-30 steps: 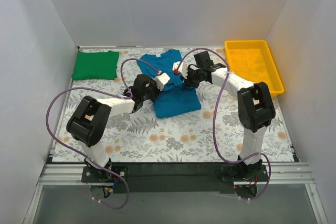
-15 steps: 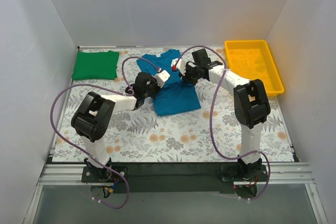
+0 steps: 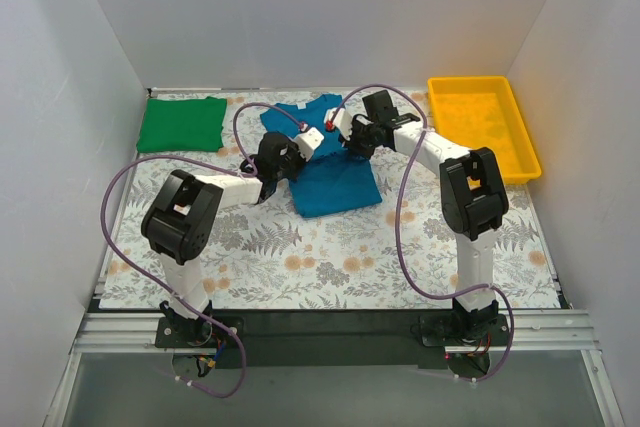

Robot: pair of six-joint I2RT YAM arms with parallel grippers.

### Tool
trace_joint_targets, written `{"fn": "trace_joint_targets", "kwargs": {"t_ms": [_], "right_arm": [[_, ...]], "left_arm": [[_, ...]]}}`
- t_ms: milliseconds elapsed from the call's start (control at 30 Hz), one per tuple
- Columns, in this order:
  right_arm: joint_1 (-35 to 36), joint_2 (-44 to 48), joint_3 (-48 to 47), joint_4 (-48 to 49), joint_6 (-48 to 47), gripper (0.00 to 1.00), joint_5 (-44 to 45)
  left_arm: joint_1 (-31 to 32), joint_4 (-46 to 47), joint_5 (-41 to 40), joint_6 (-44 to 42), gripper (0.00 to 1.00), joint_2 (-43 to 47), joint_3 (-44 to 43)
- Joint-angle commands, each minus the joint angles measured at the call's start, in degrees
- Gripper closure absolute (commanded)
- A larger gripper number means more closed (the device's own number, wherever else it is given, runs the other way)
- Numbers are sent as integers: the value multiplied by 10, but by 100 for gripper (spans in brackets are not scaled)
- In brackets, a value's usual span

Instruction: Fold and stack the t-shirts

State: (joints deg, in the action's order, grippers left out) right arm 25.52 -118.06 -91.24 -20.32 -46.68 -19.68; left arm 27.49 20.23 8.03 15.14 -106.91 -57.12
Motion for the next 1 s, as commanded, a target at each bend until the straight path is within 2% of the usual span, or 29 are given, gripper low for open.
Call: {"fn": "trace_joint_targets", "kwargs": {"t_ms": [0,533,600,633,700,733,767,800,867,967], "right_arm": [[-1,-8,-30,16,8,99,0],[-1,-21,-46,16,16,99,6],[-1,-25,-51,18,21,95,8],[-1,-28,-53,23,27,88,12],[-2,-36,-68,44,68,78,38],[-1,-38,-72,57,89,64,52],[-1,-38,-77,74,138,58,94],[-2,-36,-83,85,155,53,108],[-4,-28,-82,92,178,37,127],[-17,22,-58,95,171,31,101]], "left_arm": [[-5,10,-8,-10,100,1,-18],[-9,8,-13,-11,100,-8,-29],[-9,7,-14,-11,100,-11,-33],[-8,8,-23,-6,99,-12,-35],[-9,5,-41,13,78,-15,-52],[-9,4,-52,36,67,-15,-58],[-8,5,-91,52,51,-8,-65],[-8,6,-108,60,45,-3,-69],[-8,10,-147,65,36,20,-71],[-9,-2,-141,53,35,76,-49]]}}
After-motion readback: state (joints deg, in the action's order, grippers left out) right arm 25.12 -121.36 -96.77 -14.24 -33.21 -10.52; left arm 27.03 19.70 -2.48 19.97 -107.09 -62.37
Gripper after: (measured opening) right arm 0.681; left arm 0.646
